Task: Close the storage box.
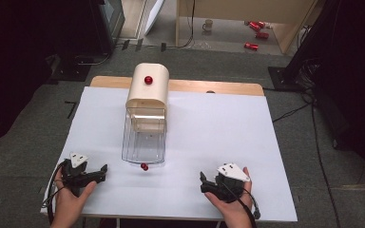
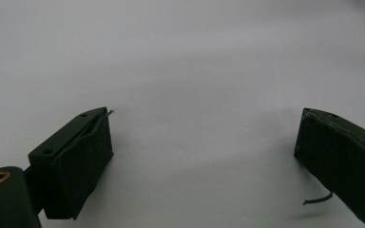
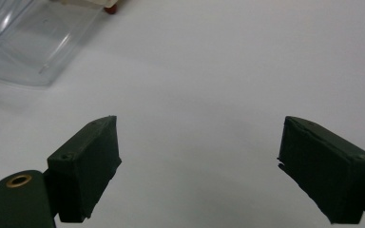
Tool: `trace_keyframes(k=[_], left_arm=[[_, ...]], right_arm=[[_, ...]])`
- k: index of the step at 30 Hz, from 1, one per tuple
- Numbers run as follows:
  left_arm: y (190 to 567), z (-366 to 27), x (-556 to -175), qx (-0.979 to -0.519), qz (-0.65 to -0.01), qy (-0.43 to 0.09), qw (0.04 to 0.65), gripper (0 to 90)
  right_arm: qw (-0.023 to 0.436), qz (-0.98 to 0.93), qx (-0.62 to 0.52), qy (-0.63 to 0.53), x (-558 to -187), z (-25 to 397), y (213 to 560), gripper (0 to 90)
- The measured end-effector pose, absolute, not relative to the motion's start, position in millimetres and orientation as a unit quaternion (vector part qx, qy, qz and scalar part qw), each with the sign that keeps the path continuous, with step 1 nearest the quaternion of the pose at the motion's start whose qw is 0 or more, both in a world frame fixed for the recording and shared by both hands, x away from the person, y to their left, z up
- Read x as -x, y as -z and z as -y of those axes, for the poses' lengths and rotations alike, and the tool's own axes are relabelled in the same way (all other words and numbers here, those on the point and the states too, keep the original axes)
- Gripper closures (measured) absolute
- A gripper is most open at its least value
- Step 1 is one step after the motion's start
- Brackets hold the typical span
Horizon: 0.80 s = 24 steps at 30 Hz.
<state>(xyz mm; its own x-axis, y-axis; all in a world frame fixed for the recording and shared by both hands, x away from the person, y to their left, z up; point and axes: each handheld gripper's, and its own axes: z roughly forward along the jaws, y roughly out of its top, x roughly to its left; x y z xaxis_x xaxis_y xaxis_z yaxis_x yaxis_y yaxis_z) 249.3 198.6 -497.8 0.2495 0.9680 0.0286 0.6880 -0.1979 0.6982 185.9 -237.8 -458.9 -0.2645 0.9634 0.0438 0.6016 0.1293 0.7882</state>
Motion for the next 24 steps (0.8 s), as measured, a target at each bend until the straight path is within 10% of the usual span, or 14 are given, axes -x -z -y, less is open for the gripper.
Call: trace_keyframes(k=[24], left_arm=[[497.8, -198.6, -249.3, -0.735, -0.563, -0.241, 0.290, 5.4]], right_arm=[[0.208, -0.753, -0.471, -0.410, -195.3, 140.0, 445.7, 26.0]])
